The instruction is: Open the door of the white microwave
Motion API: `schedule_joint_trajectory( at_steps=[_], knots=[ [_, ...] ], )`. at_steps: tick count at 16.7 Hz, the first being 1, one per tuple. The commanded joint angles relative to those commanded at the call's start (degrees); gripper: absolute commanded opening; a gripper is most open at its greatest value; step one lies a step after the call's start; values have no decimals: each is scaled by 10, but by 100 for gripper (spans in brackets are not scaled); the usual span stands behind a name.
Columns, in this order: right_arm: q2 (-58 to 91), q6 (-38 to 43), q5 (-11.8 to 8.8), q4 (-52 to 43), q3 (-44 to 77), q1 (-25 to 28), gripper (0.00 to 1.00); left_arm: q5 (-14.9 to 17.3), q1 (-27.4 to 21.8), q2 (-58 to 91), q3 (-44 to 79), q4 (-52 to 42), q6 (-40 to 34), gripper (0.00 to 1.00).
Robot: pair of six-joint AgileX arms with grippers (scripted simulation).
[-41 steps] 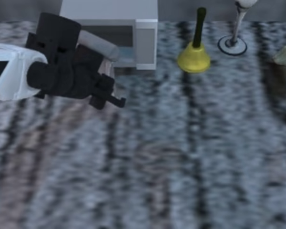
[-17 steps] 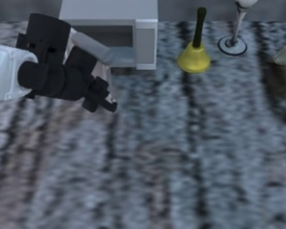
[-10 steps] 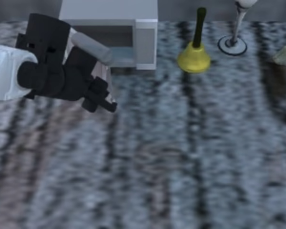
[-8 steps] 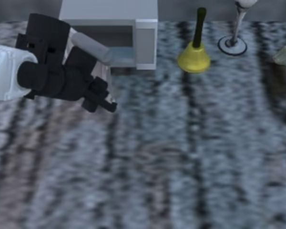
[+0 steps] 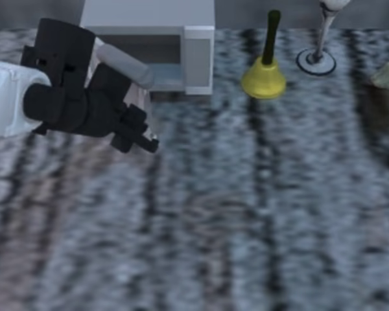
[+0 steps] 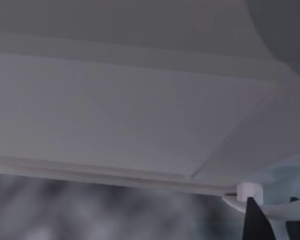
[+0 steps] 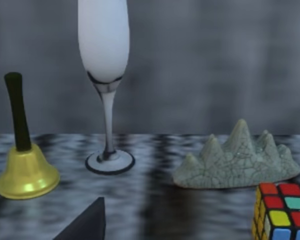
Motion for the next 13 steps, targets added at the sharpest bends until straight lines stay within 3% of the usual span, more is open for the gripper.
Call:
schedule_joint_trajectory(
  at_steps=[6, 13],
  knots=[
    [0, 0, 0, 0, 0, 0, 100, 0, 0, 0, 0, 0, 0, 0],
    [0, 0, 0, 0, 0, 0, 100, 25, 13, -6, -3, -9, 32, 0]
  ],
)
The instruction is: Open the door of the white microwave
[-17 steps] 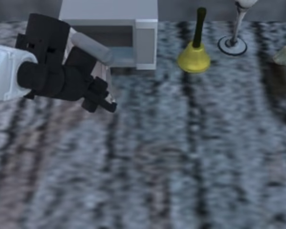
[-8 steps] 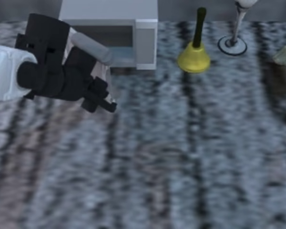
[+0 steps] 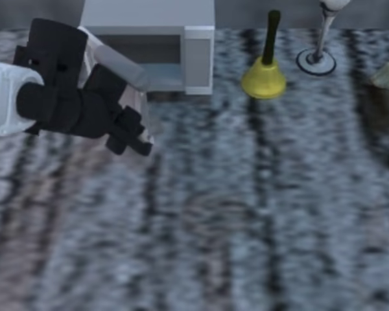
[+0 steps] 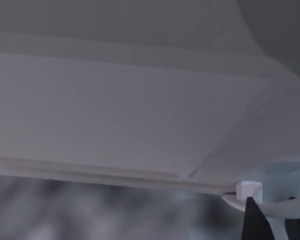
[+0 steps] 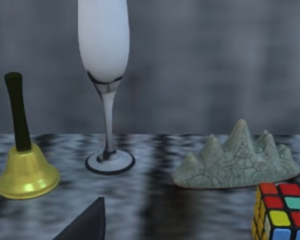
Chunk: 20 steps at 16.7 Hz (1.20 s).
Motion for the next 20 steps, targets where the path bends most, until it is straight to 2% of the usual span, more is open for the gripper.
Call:
schedule_joint_trajectory(
  at_steps=[20],
  knots=[
    [0, 0, 0, 0, 0, 0, 100, 7, 6, 0, -2, -4, 11, 0]
  ],
)
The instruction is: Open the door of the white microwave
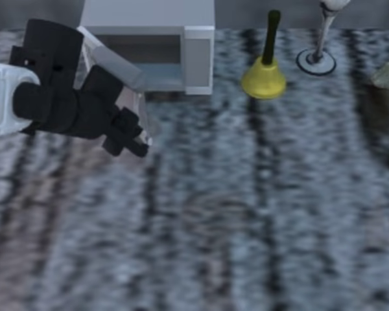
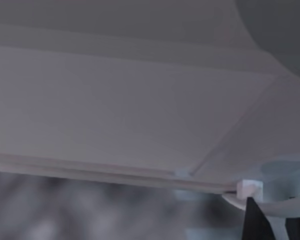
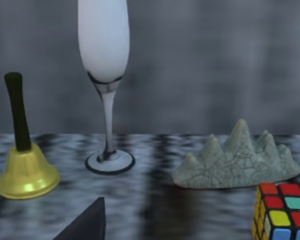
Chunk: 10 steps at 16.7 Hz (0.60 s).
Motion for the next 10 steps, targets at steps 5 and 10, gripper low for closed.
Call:
schedule_joint_trajectory(
  at_steps=[5, 10],
  knots=[
    [0, 0, 0, 0, 0, 0, 100, 0, 0, 0, 0, 0, 0, 0],
    [0, 0, 0, 0, 0, 0, 100, 11, 3, 0, -2, -6, 11, 0]
  ],
)
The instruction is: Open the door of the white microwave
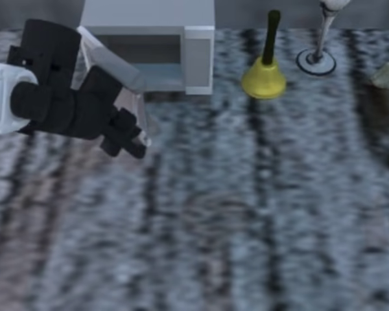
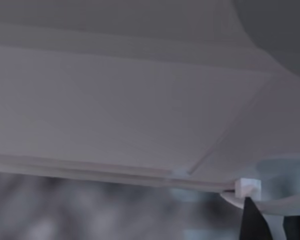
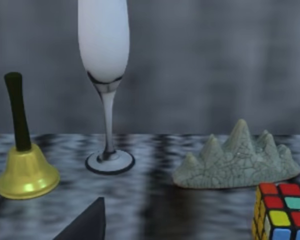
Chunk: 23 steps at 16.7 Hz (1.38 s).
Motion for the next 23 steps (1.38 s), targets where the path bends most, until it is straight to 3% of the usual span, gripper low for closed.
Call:
schedule_joint_trajectory(
  at_steps=[5, 23],
  knots=[
    [0, 0, 0, 0, 0, 0, 100, 19, 16, -3, 1, -11, 32, 0],
    [0, 0, 0, 0, 0, 0, 100, 19, 17, -3, 0, -11, 33, 0]
  ],
)
